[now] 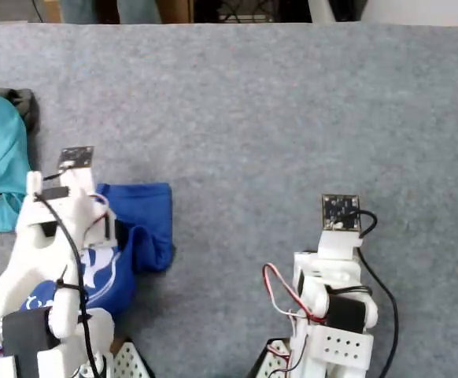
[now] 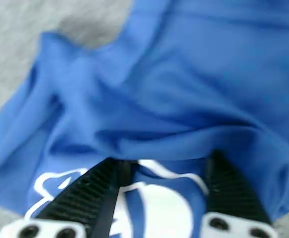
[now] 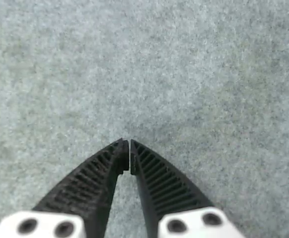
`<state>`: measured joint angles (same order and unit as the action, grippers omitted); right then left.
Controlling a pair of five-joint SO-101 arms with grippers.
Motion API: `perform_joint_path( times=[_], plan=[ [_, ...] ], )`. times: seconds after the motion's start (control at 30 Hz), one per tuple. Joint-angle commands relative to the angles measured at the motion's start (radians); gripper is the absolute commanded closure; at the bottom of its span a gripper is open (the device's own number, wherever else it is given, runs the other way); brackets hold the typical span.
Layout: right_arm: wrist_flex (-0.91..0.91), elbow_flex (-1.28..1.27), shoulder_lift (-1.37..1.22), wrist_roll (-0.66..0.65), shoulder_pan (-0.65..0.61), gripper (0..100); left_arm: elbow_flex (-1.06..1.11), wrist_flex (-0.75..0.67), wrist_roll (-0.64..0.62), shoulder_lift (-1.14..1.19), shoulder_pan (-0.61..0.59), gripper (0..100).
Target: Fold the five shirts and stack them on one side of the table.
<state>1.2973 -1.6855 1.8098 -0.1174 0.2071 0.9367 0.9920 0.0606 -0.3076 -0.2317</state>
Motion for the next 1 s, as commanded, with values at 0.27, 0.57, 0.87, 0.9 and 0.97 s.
perform_joint_path(
  times=[0.27,0.57,0.87,0.9,0.97],
  plan=[
    [-0.015,-0.001,0.039,0.009,-0.011,98.4,-0.443,0.141,-0.051,0.041,0.160,97],
    [-0.015,-0.001,0.039,0.009,-0.011,98.4,-0.932,0.190,-0.130,0.098,0.407,97],
    [-0.015,-0.001,0.039,0.009,-0.011,98.4,-1.251,0.282,-0.137,0.511,0.693,91],
    [-0.015,-0.001,0.039,0.009,-0.011,98.4,-1.285,0.334,-0.138,0.548,0.699,86],
    [-0.015,-0.001,0.039,0.009,-0.011,98.4,-1.368,0.446,-0.140,0.603,0.702,77]
  ],
)
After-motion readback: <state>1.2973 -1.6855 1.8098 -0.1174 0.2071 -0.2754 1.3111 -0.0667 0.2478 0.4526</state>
